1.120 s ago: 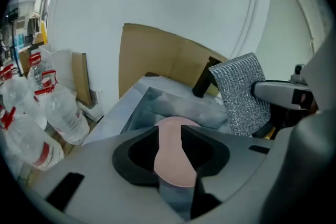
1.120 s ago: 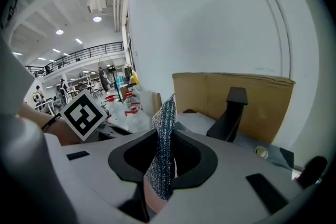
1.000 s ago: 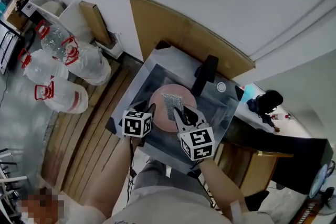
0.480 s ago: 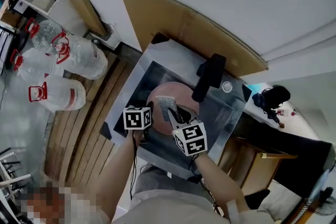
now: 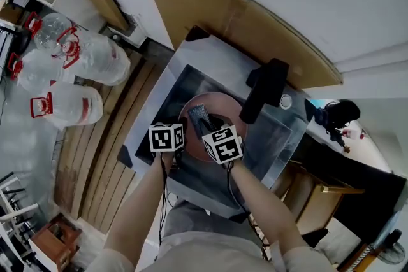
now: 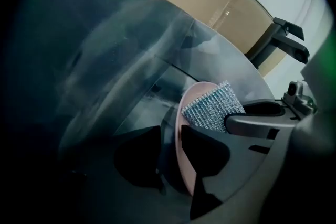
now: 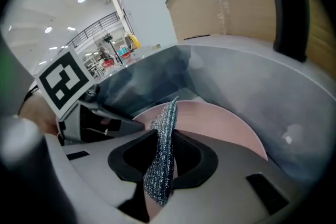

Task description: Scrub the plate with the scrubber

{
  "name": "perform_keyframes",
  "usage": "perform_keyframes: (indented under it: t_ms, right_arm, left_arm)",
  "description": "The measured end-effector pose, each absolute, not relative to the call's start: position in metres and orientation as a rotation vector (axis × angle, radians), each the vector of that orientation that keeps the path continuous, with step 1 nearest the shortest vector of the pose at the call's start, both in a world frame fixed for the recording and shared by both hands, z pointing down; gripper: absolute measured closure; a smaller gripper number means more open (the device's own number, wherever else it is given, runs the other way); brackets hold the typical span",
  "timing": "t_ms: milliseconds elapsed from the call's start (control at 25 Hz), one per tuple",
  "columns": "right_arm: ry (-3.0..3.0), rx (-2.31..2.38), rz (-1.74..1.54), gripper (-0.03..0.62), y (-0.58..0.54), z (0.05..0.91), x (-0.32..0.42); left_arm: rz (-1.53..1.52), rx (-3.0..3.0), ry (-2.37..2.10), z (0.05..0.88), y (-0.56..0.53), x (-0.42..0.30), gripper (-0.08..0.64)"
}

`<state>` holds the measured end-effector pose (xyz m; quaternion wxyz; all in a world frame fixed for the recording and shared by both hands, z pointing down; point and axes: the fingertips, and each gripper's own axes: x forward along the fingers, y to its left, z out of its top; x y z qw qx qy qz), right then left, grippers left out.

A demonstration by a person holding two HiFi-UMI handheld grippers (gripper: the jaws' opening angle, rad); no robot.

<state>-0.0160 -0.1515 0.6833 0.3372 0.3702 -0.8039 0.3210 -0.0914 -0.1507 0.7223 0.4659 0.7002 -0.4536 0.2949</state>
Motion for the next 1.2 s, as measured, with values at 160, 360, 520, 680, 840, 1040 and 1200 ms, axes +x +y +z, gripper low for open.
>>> perform_keyframes:
  t_ms: [160,360,520,680,840,1040,1200]
  right_arm:
    - [-2.048,0.906,0.716,0.477,-0.165,0.697,-0.017]
    - [-1.962,0.911,0.392,0.480,-0.186,0.706,-0.004]
    - [-1.846,0.931,0.220,0.482,-0.200,0.708,0.023]
    - [-1.716,0.941,0.225,0.486,-0.190,0.711,0.065]
    - [-1.594,0.805,0.236,0.488,-0.159,0.714,0.095]
    - [-1.636,0.640,0.291,0.486,-0.103,0.711,0.082]
    - [-1.722,0.571,0.291,0.486,-0.073,0.711,0.034]
  left_arm:
    - [0.712,1.714,-1.110,0.723,-0.151,-0.091,0.442]
    - [0.733,1.729,-1.109,0.723,-0.150,-0.093,0.443]
    - [0.728,1.726,-1.106,0.723,-0.151,-0.094,0.445]
    - [0.716,1.718,-1.117,0.723,-0.151,-0.092,0.446]
    - [0.710,1.717,-1.116,0.722,-0.151,-0.088,0.508]
    - [0.703,1.697,-1.141,0.721,-0.152,-0.087,0.509]
    - [0.679,1.678,-1.149,0.720,-0.154,-0.090,0.508]
